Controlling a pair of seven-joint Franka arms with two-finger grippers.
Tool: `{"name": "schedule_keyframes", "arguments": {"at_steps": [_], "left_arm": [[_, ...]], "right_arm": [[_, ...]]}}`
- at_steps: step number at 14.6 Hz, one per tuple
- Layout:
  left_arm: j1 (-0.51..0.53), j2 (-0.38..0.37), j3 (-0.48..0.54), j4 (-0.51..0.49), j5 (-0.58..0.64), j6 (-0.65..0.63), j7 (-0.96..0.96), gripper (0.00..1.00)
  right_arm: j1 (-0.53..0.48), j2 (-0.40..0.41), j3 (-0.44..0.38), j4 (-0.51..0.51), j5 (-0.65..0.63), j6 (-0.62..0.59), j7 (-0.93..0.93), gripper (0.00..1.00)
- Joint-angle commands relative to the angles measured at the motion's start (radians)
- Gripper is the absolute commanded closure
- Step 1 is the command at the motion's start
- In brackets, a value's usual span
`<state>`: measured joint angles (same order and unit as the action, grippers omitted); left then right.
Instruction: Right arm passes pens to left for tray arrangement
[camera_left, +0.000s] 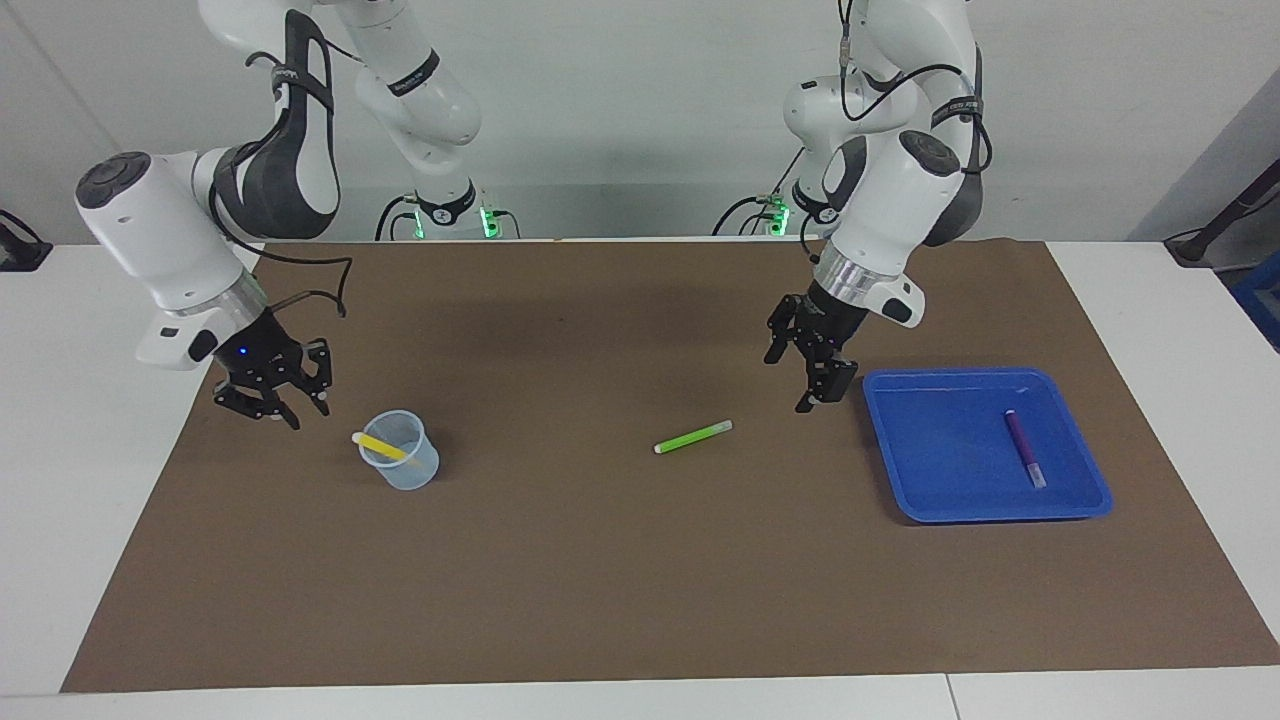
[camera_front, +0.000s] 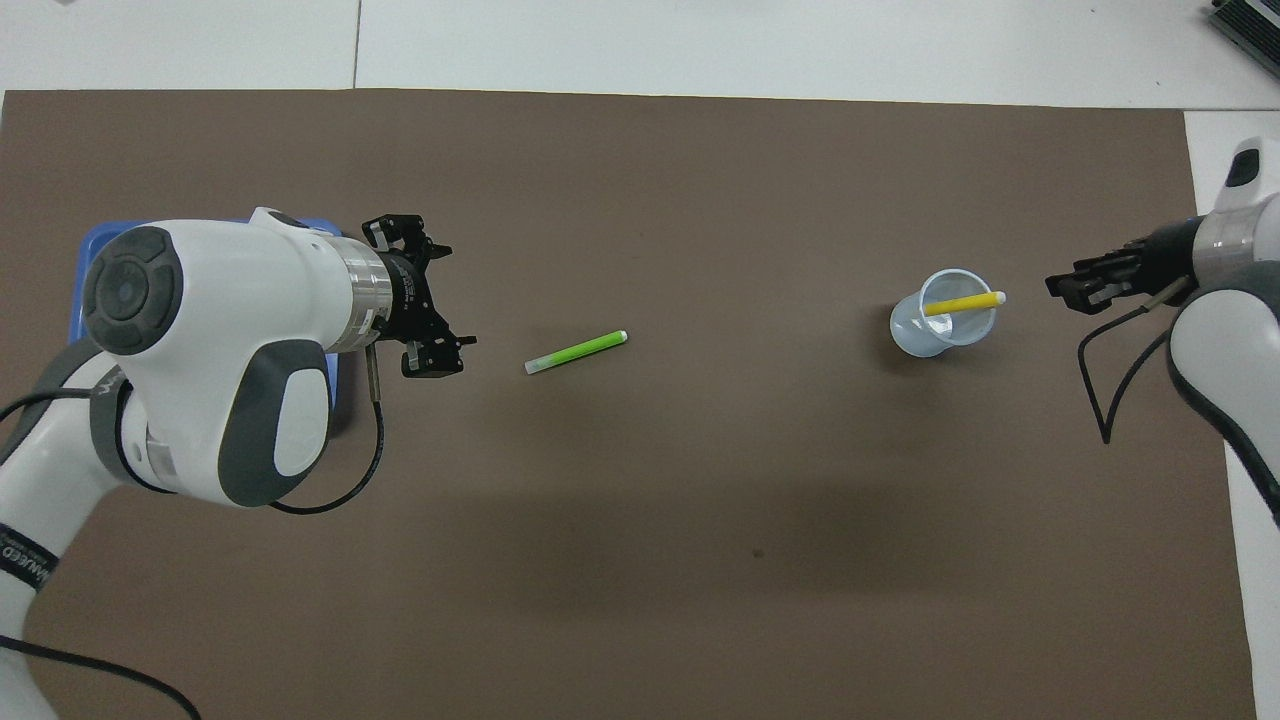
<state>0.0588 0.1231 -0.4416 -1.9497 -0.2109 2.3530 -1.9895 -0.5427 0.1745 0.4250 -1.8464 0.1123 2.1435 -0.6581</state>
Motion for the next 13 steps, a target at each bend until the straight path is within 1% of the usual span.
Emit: {"name": "schedule_keyframes", "arguments": {"at_steps": [1,3,6,7,8,10,12,13], "left_arm": [[-0.019,0.093,0.007,0.077,0.037,-0.023,-0.026,0.00],[-0.062,0.122,0.010,0.078,0.038,0.000,-0.035,0.00],[-0.066,0.170,0.012,0.081,0.051,0.011,-0.055,0.00],[-0.085,0.187,0.012,0.081,0.083,0.014,-0.083,0.00],[-0.100,0.205,0.012,0.083,0.109,0.020,-0.154,0.00],[-0.128,0.240,0.012,0.127,0.169,0.020,-0.251,0.00],[-0.140,0.251,0.012,0.127,0.186,0.014,-0.293,0.00],[-0.171,0.256,0.015,0.132,0.208,0.000,-0.302,0.00]], "right_arm": [[-0.016,0.014,0.011,-0.010,-0.006,0.041,0.014,0.61],[-0.016,0.025,0.011,-0.010,-0.008,0.045,0.017,0.61],[-0.016,0.039,0.011,-0.011,-0.009,0.045,0.018,0.61],[-0.016,0.042,0.011,-0.013,-0.009,0.047,0.020,0.61],[-0.014,0.048,0.011,-0.013,-0.011,0.053,0.020,0.61],[-0.011,0.057,0.011,-0.013,-0.011,0.058,0.067,0.62],[-0.006,0.059,0.014,-0.011,-0.008,0.042,0.139,0.62],[-0.005,0.060,0.015,-0.011,0.000,0.041,0.146,0.62]]}}
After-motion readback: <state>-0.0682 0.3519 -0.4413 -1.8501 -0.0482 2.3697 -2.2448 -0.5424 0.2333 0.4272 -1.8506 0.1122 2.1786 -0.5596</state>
